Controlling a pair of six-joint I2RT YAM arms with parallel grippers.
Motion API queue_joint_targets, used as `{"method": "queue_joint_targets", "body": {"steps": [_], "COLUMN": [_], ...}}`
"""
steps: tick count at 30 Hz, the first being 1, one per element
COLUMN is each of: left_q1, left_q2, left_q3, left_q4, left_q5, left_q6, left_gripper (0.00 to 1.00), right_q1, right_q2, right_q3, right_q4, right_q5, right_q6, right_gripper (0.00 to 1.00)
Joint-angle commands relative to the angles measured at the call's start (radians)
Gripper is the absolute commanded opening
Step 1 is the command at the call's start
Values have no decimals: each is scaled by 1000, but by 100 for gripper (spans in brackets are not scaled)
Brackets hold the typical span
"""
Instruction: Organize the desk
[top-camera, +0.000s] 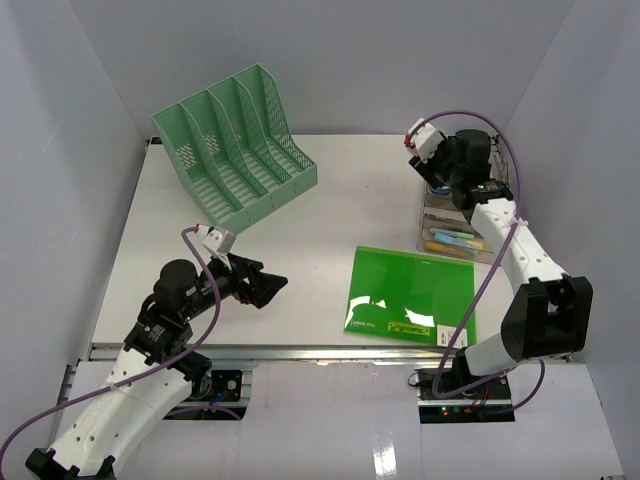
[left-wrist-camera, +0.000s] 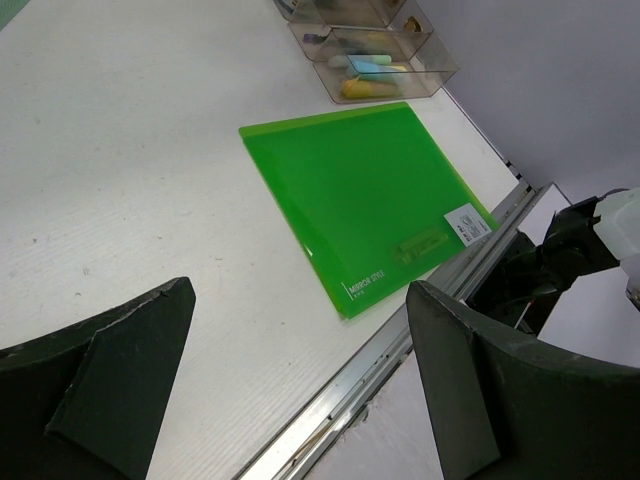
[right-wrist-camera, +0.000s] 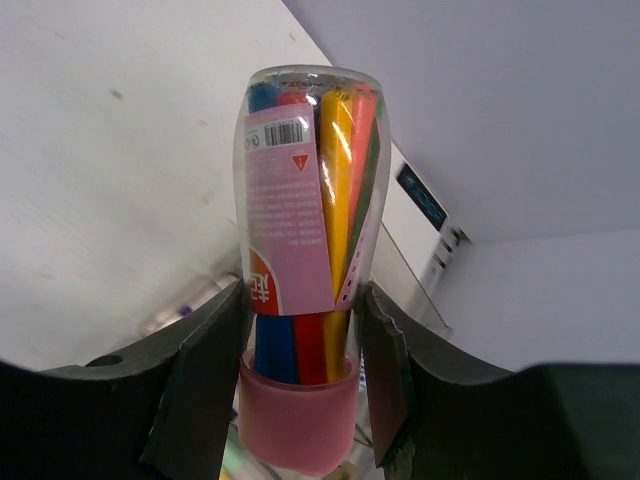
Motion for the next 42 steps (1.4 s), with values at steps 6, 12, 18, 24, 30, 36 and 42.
{"method": "queue_joint_targets", "body": {"steps": [6, 12, 18, 24, 30, 36, 42], "left_q1": [0, -1, 1, 0, -1, -1, 1], "left_q2": [2, 9, 22, 40, 52, 62, 63], "left_q3": [5, 5, 5, 2, 0, -1, 2], "left_q4": [5, 7, 10, 8, 7, 10, 9], "left_q5": [14, 21, 30, 27, 21, 13, 10], "left_q6": [3, 5, 6, 3, -4, -8, -5], "left_gripper": [98, 98, 98, 98, 98, 98, 98], "right_q1": [-305, -440, -473, -472, -468, -445, -433], "right_q2": [199, 287, 395, 495, 631, 669, 727], "right_q3": [138, 197, 246, 360, 497, 516, 580], "right_q4": [82, 87, 86, 101, 58, 0, -63], "right_q5": [-46, -108, -129, -202, -277, -383, -429], "right_q6": [-163, -149, -192, -217, -303, -508, -657], "right_gripper": [8, 8, 9, 13, 19, 22, 26]}}
